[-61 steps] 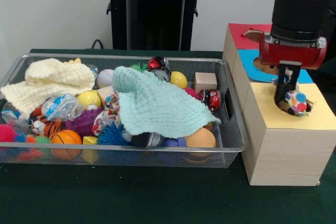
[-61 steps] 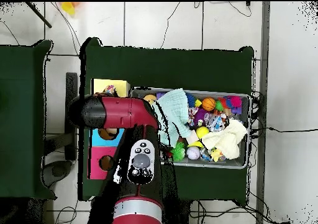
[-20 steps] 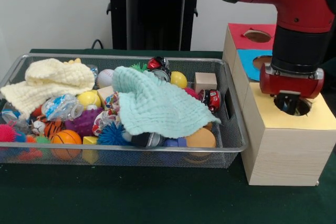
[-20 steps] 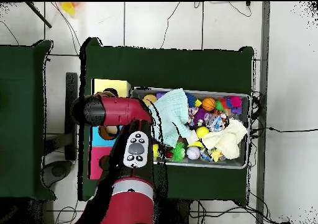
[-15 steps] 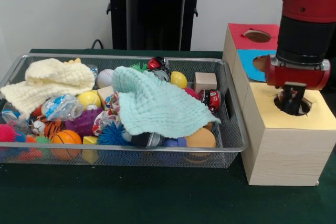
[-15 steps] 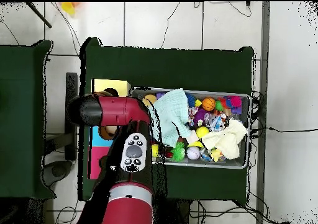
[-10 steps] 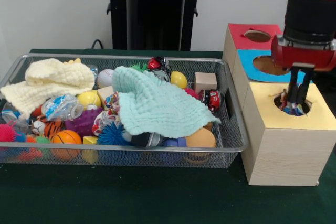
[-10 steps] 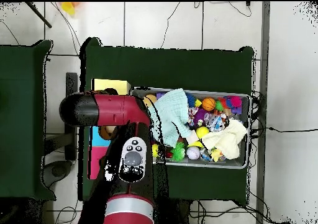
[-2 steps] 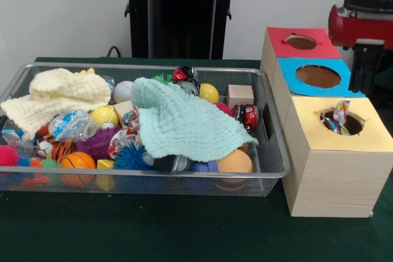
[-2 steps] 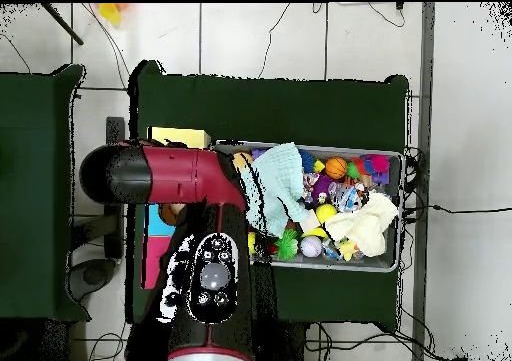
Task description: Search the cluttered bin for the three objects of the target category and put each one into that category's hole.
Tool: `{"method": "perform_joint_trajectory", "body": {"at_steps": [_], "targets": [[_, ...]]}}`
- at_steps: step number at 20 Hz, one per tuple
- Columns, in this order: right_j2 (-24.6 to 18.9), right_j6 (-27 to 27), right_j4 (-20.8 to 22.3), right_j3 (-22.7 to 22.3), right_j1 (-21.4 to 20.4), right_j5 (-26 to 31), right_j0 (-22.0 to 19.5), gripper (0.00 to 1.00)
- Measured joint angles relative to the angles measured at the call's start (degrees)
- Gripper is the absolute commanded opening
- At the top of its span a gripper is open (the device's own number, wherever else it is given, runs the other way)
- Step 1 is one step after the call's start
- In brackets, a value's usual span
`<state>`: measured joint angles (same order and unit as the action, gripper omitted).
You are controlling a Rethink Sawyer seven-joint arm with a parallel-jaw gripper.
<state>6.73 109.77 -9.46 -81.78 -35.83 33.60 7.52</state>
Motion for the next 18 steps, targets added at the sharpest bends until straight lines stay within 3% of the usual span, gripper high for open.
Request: {"method": "perform_joint_trajectory", "body": {"at_steps": [18], "targets": [[-0.16, 0.00, -0.09, -3.15, -1.84, -0.01, -1.31, 0.00]]}}
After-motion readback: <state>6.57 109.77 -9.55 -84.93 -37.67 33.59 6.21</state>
